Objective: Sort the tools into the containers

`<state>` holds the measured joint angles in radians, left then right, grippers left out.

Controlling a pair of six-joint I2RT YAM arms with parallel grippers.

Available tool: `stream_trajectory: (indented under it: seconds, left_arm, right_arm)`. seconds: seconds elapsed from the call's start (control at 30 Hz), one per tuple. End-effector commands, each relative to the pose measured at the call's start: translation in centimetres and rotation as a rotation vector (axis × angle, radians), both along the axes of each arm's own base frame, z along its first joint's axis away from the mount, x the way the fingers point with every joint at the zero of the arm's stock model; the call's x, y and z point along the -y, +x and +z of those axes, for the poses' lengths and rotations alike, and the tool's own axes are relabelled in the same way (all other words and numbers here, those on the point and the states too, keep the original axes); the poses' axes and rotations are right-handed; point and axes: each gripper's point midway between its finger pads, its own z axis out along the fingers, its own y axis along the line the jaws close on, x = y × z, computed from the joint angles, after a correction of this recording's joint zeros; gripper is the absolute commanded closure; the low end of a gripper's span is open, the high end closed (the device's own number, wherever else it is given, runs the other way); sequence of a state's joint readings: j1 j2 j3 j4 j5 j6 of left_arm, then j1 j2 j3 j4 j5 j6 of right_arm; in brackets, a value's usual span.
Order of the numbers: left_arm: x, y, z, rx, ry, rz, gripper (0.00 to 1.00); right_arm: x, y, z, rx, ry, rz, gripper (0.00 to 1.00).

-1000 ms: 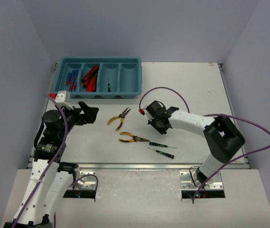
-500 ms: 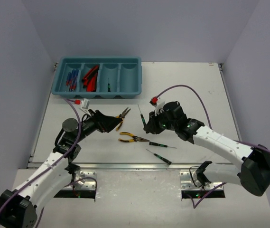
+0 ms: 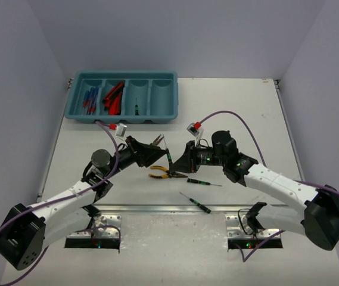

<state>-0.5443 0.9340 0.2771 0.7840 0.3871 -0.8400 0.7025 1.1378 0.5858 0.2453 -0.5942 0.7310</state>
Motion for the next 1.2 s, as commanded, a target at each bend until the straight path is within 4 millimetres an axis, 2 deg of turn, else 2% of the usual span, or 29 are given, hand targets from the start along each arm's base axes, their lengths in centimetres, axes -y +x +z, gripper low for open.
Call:
stream_trajectory:
  seconds: [0.0, 0.13, 0.3, 0.37, 0.43, 0.5, 0.53, 0.6, 0.67, 0.77, 0.8, 0.9, 1.0, 1.07, 1.17]
  left_arm:
    - [1.2, 0.3, 2.6, 0.081, -0.039, -0.016, 0.43]
    - [2.7, 0.1, 3.7, 0.106, -0.043, -0.065, 0.72]
    - [4.3, -0.7, 3.9, 0.129, -0.028, -0.142, 0.84]
    - [4.3, -0.7, 4.0, 0.136, -0.025, -0.145, 1.00]
    - [4.3, -0.5, 4.1, 0.147, -0.019, -0.140, 1.00]
    - [4.2, 0.5, 3.6, 0.124, 0.025, -0.097, 1.00]
    - [4.0, 1.4, 3.3, 0.107, 0.060, -0.055, 1.00]
    - [3.1, 3.8, 2.7, 0.067, 0.162, 0.071, 1.00]
    - [1.4, 6.6, 2.2, 0.053, 0.288, 0.218, 1.00]
    - [-2.2, 11.0, 1.9, 0.010, 0.466, 0.432, 1.00]
    - [-3.2, 12.1, 1.7, -0.008, 0.506, 0.472, 1.00]
    - [-4.1, 15.0, 2.4, -0.020, 0.533, 0.503, 1.00]
    - [-7.0, 19.6, 3.0, -0.027, 0.602, 0.571, 1.00]
    - [-8.8, 22.3, 0.9, -0.076, 0.712, 0.640, 1.00]
    - [-11.6, 28.2, -0.9, -0.134, 0.885, 0.727, 1.00]
  right_arm:
    - [-0.9, -0.8, 3.3, 0.058, 0.113, 0.070, 1.00]
    - [-1.2, -0.7, 3.7, 0.068, 0.123, 0.082, 1.00]
    - [-1.1, -0.5, 3.9, 0.086, 0.115, 0.073, 1.00]
    - [-0.9, -0.1, 4.2, 0.107, 0.109, 0.053, 1.00]
    - [-0.9, 0.0, 4.2, 0.121, 0.102, 0.046, 1.00]
    - [-0.7, 0.3, 4.3, 0.132, 0.094, 0.032, 0.93]
    - [-0.5, 0.5, 4.3, 0.138, 0.083, 0.014, 0.74]
    - [0.3, 1.3, 3.9, 0.151, 0.038, -0.050, 0.06]
    - [2.4, 3.2, 2.0, 0.164, -0.101, -0.196, 0.01]
    - [5.4, 4.6, 1.3, 0.244, -0.230, -0.324, 0.01]
    - [6.7, 4.9, 1.1, 0.267, -0.276, -0.367, 0.01]
    - [9.9, 5.8, 1.1, 0.317, -0.388, -0.487, 0.01]
    - [13.0, 6.2, 0.9, 0.343, -0.511, -0.580, 0.01]
    - [13.8, 6.0, 0.7, 0.347, -0.545, -0.587, 0.01]
    - [14.5, 5.3, 0.2, 0.347, -0.586, -0.569, 0.01]
